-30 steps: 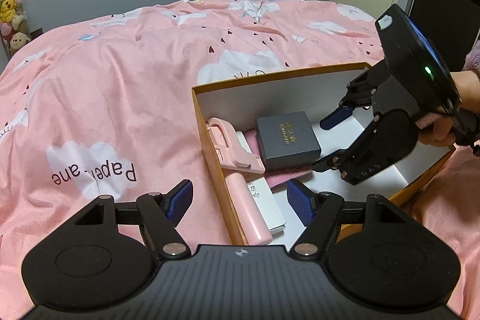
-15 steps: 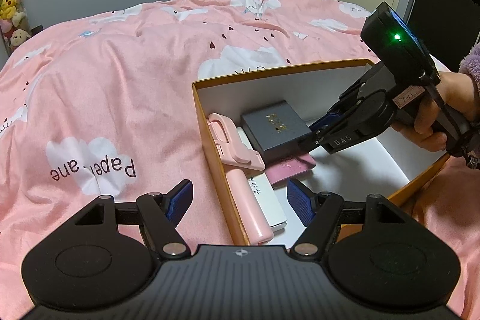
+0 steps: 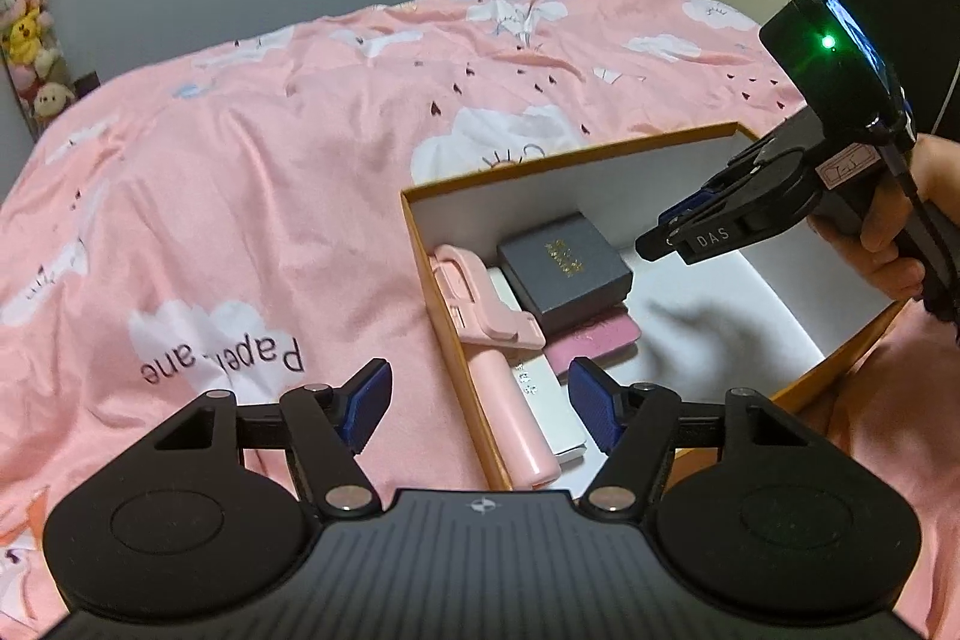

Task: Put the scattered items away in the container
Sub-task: 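Withdraw the right gripper from the orange box, then move both grippers toward the plush toys and white tube in the pile, then grasp the round silver compact mirror with the right gripper and lift it, then carry the mirror toward the orange box with the right while the left grasps the gold box, then move the mirror over the orange box with the right while the left lifts the gold box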

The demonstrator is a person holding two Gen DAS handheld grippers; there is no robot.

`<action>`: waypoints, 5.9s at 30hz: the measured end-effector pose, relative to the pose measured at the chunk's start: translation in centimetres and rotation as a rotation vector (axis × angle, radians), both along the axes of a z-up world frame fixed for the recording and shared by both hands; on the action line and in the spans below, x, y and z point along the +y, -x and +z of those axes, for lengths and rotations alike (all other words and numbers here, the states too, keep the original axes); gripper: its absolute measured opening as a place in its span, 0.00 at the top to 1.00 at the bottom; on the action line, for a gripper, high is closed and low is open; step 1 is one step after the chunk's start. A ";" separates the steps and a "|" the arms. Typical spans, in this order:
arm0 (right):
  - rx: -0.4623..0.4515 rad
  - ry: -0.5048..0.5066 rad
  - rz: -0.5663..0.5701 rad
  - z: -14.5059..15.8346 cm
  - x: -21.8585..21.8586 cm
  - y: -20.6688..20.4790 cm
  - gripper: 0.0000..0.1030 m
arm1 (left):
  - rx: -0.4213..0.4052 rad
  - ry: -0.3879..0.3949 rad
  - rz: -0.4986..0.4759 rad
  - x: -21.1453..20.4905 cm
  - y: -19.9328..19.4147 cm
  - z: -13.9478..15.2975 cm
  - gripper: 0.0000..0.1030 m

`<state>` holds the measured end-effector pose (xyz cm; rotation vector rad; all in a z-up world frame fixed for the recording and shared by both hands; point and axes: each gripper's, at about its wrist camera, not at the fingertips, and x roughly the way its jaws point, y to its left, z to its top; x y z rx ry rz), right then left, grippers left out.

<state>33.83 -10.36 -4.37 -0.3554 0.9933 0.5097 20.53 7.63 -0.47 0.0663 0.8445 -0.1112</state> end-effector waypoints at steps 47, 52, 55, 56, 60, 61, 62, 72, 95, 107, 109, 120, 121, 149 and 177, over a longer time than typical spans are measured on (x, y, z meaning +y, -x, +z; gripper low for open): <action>-0.159 -0.322 0.088 2.2 -1.5 30.8 0.61 | 0.151 0.101 0.346 -1.3 23.8 -1.8 0.25; -0.082 -0.287 0.038 0.2 -1.6 30.7 0.60 | 0.196 0.122 0.342 -1.2 23.9 -3.2 0.25; -0.045 -0.262 0.005 -0.9 -2.1 30.2 0.60 | 0.208 0.128 0.312 -1.8 23.7 -3.5 0.25; -0.032 -0.259 -0.005 -1.2 -2.3 30.0 0.60 | 0.211 0.128 0.305 -1.9 23.7 -3.6 0.25; 0.052 -0.259 -0.014 -2.3 -3.1 29.6 0.61 | 0.178 0.152 0.238 -2.6 23.8 -3.0 0.25; 0.079 -0.264 -0.008 -2.5 -3.2 29.7 0.62 | 0.170 0.157 0.217 -2.9 23.8 -2.8 0.25; 0.098 -0.266 -0.006 -2.7 -3.4 29.8 0.64 | 0.165 0.157 0.196 -3.3 23.8 -2.8 0.25; 0.202 -0.226 -0.024 -3.8 -4.3 30.6 0.71 | 0.182 0.176 0.045 -5.6 23.1 -3.5 0.33; 0.381 -0.360 0.061 -6.7 -3.6 29.2 0.81 | 0.202 0.188 0.062 -5.3 23.2 -3.7 0.33; 0.350 -0.335 0.054 -6.2 -3.4 29.4 0.84 | 0.177 0.170 0.037 -5.7 23.2 -3.2 0.37; 0.311 -0.334 0.069 -5.1 -3.6 29.8 0.84 | 0.159 0.169 0.025 -5.8 23.1 -2.8 0.37; -0.039 -0.271 0.108 2.1 -5.6 29.8 0.86 | 0.122 0.044 -0.094 -7.5 20.6 -2.5 0.37; -0.038 -0.287 0.089 2.4 -6.0 29.4 0.86 | 0.119 0.022 -0.104 -7.7 20.3 -2.5 0.37; 0.105 -0.385 -0.052 -2.4 -9.0 24.0 0.85 | 0.498 -0.188 -0.458 -10.5 10.8 -10.7 0.27; -0.055 -0.280 0.043 0.7 -7.6 25.1 0.86 | 0.206 0.105 -0.211 -6.5 12.0 -0.7 0.30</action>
